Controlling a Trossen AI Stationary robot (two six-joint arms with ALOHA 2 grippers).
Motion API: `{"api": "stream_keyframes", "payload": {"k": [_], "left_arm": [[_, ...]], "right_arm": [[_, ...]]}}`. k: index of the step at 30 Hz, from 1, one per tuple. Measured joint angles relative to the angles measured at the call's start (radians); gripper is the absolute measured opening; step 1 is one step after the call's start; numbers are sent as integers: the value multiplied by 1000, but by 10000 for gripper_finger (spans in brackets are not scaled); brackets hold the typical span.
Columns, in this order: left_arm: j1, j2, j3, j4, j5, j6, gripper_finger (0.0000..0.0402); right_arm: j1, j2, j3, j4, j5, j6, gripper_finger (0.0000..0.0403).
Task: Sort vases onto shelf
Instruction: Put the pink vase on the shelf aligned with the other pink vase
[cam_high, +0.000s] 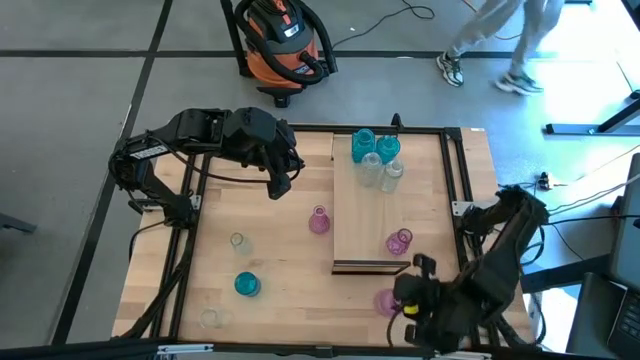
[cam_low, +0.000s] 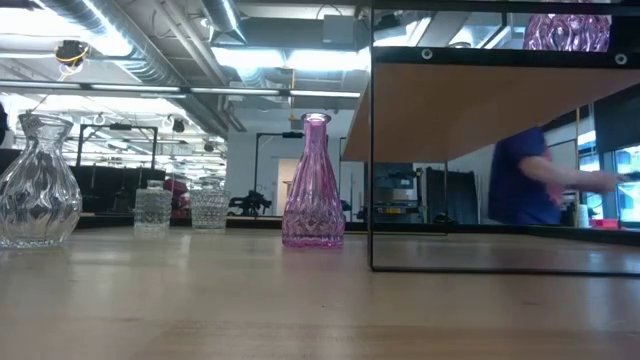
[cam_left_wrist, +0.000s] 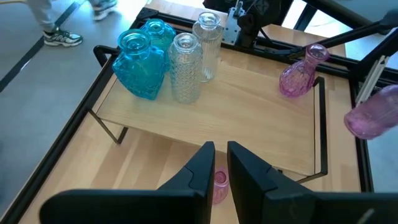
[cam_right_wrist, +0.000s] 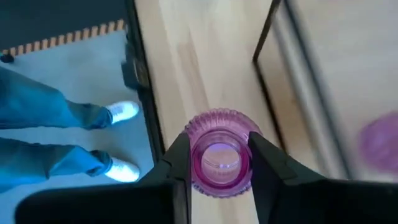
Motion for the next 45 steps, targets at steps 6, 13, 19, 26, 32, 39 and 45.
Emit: {"api": "stream_keyframes", "payload": {"k": [6,13,19,26,32,39,45], "left_arm": [[0,0,0,0,0,-2,37],[0,0,0,0,0,-2,37],[0,0,0,0,0,-2,37],[0,0,0,0,0,-6,37],[0,0,0,1,0,-6,37],[0,0,0,0,0,-6,37],[0,0,0,0,0,-6,37]], "right_arm": [[-129,-1,174,-78,32,-276,80],[-336,-2,209,-83,-32,-568,80],[-472,-2,209,-121,-140,-660,80],[-491,-1,204,-183,-182,-679,80],[-490,0,157,-181,-174,-605,80],[-490,1,93,-150,-174,-569,80],[-490,1,87,-147,-186,-538,80]]}}
